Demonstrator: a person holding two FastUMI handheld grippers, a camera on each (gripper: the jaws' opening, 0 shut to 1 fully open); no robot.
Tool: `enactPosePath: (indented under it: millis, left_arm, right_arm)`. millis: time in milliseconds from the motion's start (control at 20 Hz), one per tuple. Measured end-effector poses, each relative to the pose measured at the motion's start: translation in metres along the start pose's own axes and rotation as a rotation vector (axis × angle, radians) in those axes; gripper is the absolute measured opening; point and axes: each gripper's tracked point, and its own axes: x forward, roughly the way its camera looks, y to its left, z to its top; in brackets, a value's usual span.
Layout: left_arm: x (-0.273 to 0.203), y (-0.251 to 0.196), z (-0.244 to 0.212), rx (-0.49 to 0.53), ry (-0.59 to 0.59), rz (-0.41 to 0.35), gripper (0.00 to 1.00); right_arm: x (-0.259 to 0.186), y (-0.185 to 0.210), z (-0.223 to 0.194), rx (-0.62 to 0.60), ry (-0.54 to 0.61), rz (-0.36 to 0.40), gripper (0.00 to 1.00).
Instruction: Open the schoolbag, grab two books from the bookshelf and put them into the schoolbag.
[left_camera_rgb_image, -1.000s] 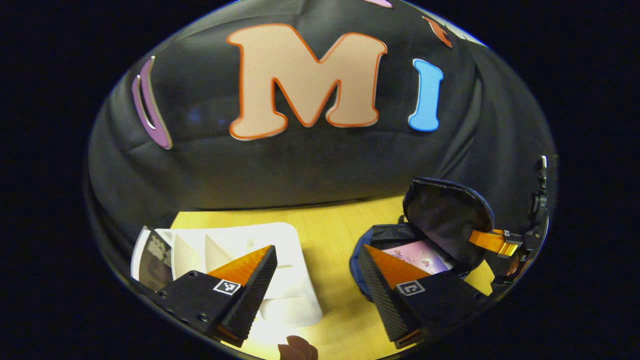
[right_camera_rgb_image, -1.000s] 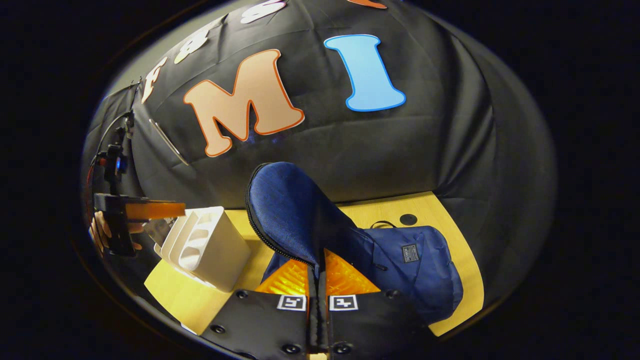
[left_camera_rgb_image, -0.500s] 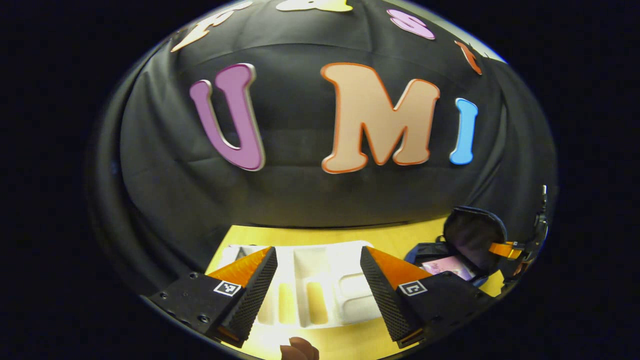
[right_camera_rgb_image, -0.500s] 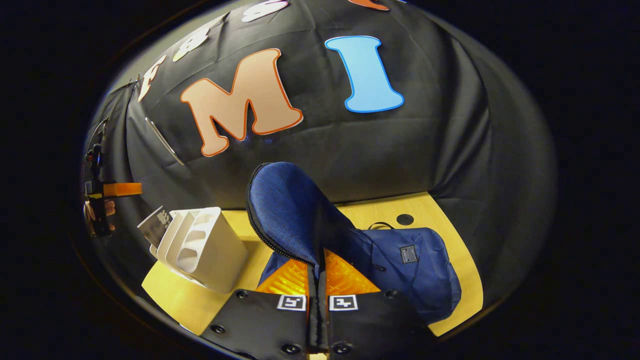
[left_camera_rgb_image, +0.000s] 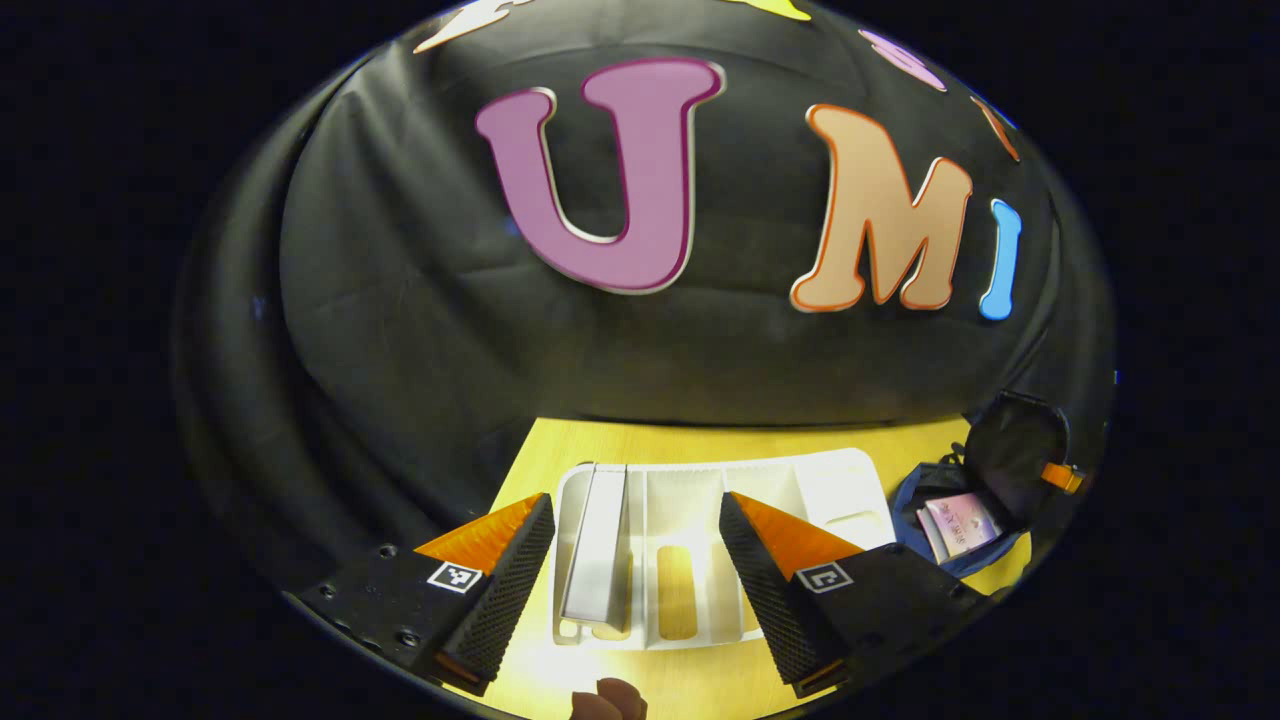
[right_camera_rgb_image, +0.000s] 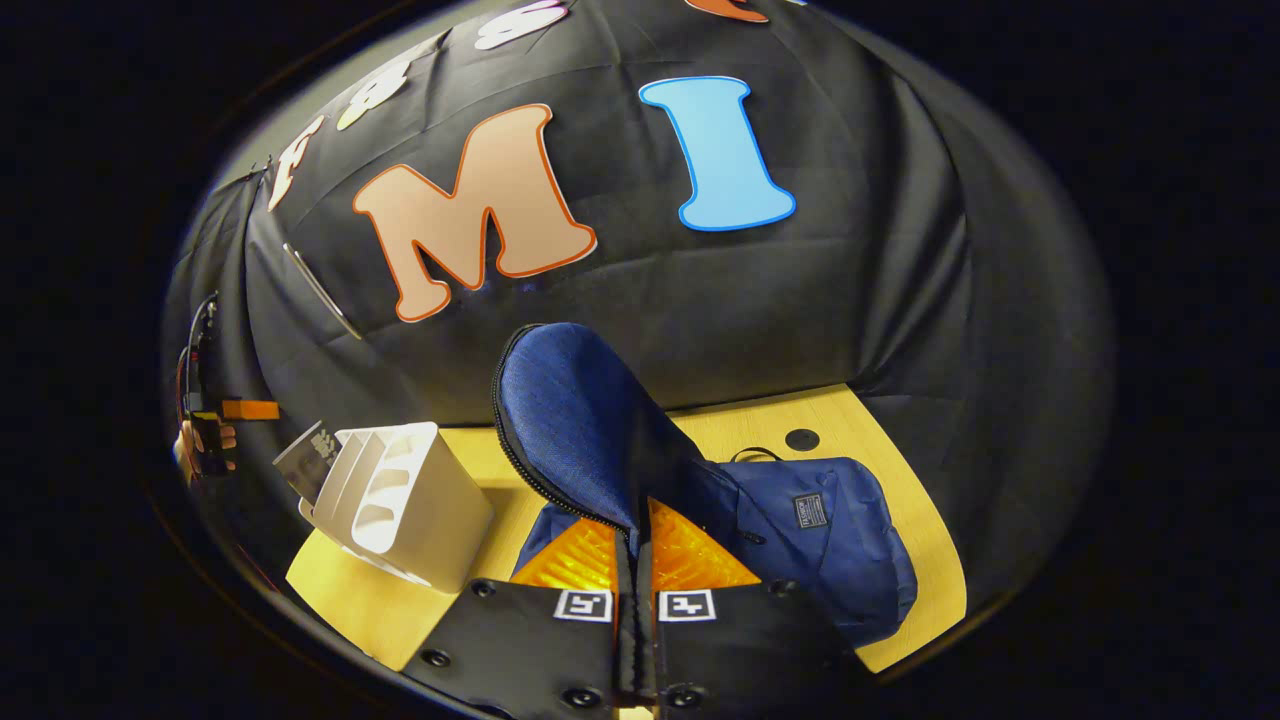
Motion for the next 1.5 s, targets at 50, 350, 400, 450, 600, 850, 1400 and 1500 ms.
enactPosePath:
  millis: [50,350,400,450,600,850,1400,1500]
  left_arm:
    - [0.008,0.005,-0.009,-0.011,0.035,0.004,0.96]
    - [0.043,0.020,-0.041,-0.038,0.165,0.025,0.96]
    - [0.047,0.022,-0.047,-0.032,0.194,0.037,0.95]
    - [0.053,0.020,-0.051,-0.032,0.211,0.030,0.95]
    - [0.058,0.024,-0.060,-0.041,0.267,0.014,0.91]
    - [0.059,0.033,-0.065,-0.030,0.336,0.015,0.81]
    - [0.056,0.054,-0.066,0.002,0.376,0.029,0.36]
    - [0.055,0.056,-0.067,0.002,0.377,0.033,0.34]
  right_arm:
    - [-0.001,-0.001,0.000,0.000,0.001,-0.003,0.00]
    - [-0.003,-0.006,0.002,0.005,0.001,-0.009,0.00]
    - [-0.003,-0.006,0.002,0.005,0.001,-0.009,0.03]
    - [-0.003,-0.006,0.002,0.005,0.001,-0.009,0.00]
    - [-0.004,-0.007,0.002,0.010,-0.001,-0.009,0.03]
    - [-0.004,-0.009,0.003,0.022,-0.005,-0.010,0.00]
    - [-0.002,-0.010,0.003,0.027,0.001,-0.008,0.00]
    - [-0.001,-0.010,0.003,0.032,0.002,-0.008,0.00]
